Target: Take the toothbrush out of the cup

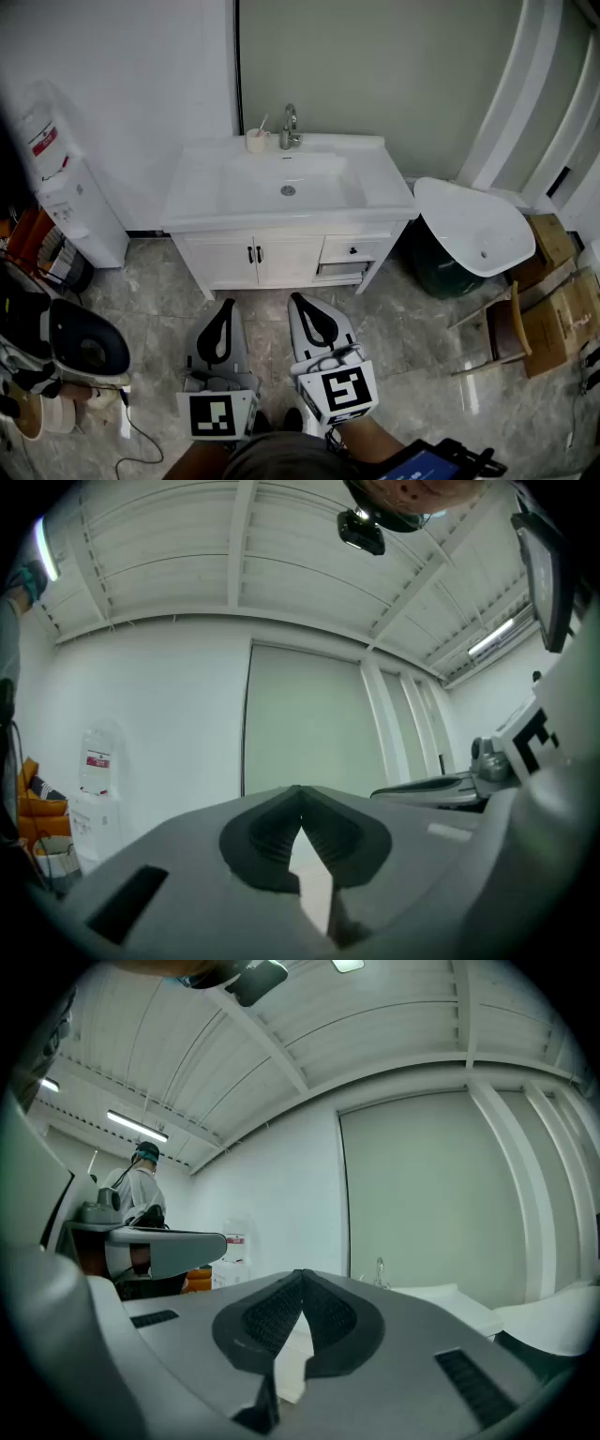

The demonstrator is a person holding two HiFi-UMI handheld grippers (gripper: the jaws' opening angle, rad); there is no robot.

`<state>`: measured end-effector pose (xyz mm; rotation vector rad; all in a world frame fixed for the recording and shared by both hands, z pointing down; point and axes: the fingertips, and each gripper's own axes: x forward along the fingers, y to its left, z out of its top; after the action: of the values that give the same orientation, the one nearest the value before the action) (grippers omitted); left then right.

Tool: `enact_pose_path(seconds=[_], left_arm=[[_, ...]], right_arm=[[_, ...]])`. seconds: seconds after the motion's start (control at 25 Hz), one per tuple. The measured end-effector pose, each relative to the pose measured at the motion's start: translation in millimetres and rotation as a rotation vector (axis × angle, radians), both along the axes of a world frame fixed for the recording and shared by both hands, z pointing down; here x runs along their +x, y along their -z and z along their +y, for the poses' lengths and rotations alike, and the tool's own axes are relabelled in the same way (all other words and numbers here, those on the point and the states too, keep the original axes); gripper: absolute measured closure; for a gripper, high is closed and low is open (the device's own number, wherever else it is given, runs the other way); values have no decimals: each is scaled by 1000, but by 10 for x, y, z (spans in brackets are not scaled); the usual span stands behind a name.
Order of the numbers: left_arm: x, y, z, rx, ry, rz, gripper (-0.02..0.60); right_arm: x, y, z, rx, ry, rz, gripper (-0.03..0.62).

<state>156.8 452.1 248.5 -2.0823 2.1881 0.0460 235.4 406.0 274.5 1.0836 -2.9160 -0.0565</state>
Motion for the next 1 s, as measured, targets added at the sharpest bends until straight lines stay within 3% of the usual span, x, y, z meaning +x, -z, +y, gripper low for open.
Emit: enact_pose_path(seconds=[0.2, 0.4, 0.56, 0.84, 1.0], left_arm=[[63, -10, -110, -7, 15, -12, 571], [-28, -59, -166, -17, 49, -16, 571], [-148, -108, -258, -18, 65, -23, 571], [-488, -220, -610, -38, 51, -9, 571], [-784, -251, -928, -41, 33, 17, 571]], right_arm=[[125, 33, -143, -6, 13, -87, 580], [116, -72, -248, -43, 9, -29, 580], [28, -124, -367, -30, 21, -51, 580], [-318, -222, -729, -85, 9, -13, 579], [-685, -222, -1050, -65, 19, -58, 580]])
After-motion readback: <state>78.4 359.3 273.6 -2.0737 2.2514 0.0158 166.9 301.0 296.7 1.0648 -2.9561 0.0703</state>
